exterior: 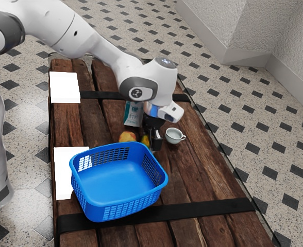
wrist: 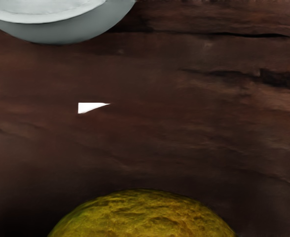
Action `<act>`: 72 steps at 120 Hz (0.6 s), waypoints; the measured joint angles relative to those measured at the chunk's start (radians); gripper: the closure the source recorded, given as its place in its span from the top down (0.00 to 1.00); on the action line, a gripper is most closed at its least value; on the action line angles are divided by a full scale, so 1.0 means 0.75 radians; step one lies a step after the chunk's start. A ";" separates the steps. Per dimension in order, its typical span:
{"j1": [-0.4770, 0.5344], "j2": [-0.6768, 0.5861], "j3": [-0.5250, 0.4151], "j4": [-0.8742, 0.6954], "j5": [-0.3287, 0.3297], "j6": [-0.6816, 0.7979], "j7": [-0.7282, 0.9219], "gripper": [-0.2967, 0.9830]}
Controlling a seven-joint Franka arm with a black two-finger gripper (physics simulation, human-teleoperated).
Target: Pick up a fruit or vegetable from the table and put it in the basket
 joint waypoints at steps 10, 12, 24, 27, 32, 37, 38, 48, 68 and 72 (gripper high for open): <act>-0.001 -0.054 -0.008 -0.001 0.002 -0.006 -0.002 0.49; -0.002 -0.071 -0.012 -0.002 0.002 -0.009 -0.003 0.49; -0.014 -0.190 -0.064 -0.001 0.003 -0.037 -0.005 0.49; -0.015 -0.225 -0.077 -0.001 0.004 -0.047 -0.005 0.49; -0.017 -0.281 -0.095 -0.001 0.006 -0.066 -0.006 0.49; -0.017 -0.330 -0.114 -0.001 0.008 -0.087 -0.006 0.49; -0.017 -0.339 -0.118 -0.001 0.009 -0.091 -0.007 0.49; -0.017 -0.404 -0.192 -0.002 0.011 -0.131 -0.007 0.49; -0.019 -0.478 -0.330 -0.001 0.006 -0.200 -0.008 0.49; -0.021 -0.481 -0.355 0.001 0.003 -0.210 -0.008 0.49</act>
